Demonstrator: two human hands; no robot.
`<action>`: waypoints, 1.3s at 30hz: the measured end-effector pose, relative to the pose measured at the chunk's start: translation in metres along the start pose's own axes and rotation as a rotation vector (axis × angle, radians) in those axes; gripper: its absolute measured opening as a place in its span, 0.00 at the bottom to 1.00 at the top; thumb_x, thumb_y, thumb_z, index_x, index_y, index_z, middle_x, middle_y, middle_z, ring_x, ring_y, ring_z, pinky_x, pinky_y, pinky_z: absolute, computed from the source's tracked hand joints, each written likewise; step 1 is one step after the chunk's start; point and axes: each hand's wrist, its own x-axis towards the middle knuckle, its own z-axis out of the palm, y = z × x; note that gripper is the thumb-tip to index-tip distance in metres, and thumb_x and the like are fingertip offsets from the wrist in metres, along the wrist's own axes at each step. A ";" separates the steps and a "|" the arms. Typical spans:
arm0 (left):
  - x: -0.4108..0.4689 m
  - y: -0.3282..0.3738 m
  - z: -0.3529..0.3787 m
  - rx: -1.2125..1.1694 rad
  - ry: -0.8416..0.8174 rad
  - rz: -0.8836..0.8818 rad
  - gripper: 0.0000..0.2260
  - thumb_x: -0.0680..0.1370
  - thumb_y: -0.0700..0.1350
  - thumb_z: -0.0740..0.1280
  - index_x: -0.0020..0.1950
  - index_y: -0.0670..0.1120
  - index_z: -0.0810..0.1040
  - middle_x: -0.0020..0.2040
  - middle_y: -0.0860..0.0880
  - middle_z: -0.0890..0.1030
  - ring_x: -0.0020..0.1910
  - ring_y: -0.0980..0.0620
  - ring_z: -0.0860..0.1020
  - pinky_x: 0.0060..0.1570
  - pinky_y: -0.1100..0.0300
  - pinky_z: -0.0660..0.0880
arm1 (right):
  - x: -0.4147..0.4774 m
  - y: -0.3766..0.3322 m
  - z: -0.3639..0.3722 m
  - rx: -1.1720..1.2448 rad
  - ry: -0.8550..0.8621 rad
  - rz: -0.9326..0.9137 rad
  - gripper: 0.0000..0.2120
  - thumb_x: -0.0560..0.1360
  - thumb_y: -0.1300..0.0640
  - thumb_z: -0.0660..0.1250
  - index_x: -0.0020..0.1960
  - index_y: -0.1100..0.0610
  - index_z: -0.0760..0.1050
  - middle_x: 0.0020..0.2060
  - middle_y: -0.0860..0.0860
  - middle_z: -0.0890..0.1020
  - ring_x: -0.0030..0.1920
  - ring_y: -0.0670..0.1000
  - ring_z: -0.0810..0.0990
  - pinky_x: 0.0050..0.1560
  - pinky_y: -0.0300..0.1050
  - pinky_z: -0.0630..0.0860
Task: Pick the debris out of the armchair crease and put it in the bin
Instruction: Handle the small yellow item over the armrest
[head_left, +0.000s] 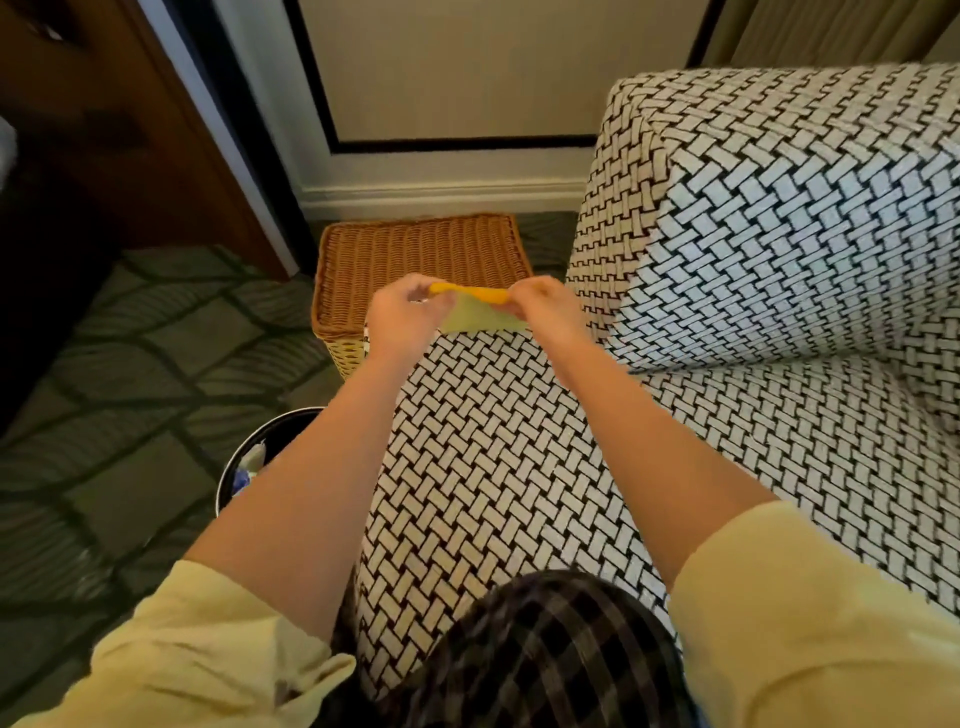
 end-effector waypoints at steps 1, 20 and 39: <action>0.011 0.000 0.001 0.012 -0.004 -0.024 0.03 0.75 0.43 0.68 0.47 0.46 0.79 0.42 0.54 0.78 0.45 0.57 0.74 0.40 0.69 0.69 | 0.008 -0.002 0.004 -0.004 0.000 -0.013 0.06 0.74 0.55 0.63 0.51 0.53 0.73 0.51 0.49 0.76 0.52 0.48 0.74 0.50 0.41 0.69; 0.142 -0.057 0.065 0.212 0.157 -0.014 0.04 0.76 0.39 0.65 0.46 0.46 0.71 0.36 0.56 0.68 0.32 0.61 0.66 0.27 0.72 0.62 | 0.157 0.027 0.050 -0.517 -0.014 -0.222 0.08 0.78 0.50 0.58 0.54 0.50 0.71 0.37 0.42 0.72 0.41 0.48 0.75 0.49 0.50 0.74; 0.191 -0.082 0.087 0.690 -0.286 -0.097 0.12 0.74 0.39 0.67 0.57 0.40 0.77 0.61 0.42 0.75 0.61 0.44 0.72 0.60 0.55 0.69 | 0.212 0.040 0.054 -0.862 -0.444 0.029 0.17 0.78 0.61 0.57 0.66 0.60 0.69 0.64 0.56 0.71 0.64 0.56 0.70 0.61 0.45 0.66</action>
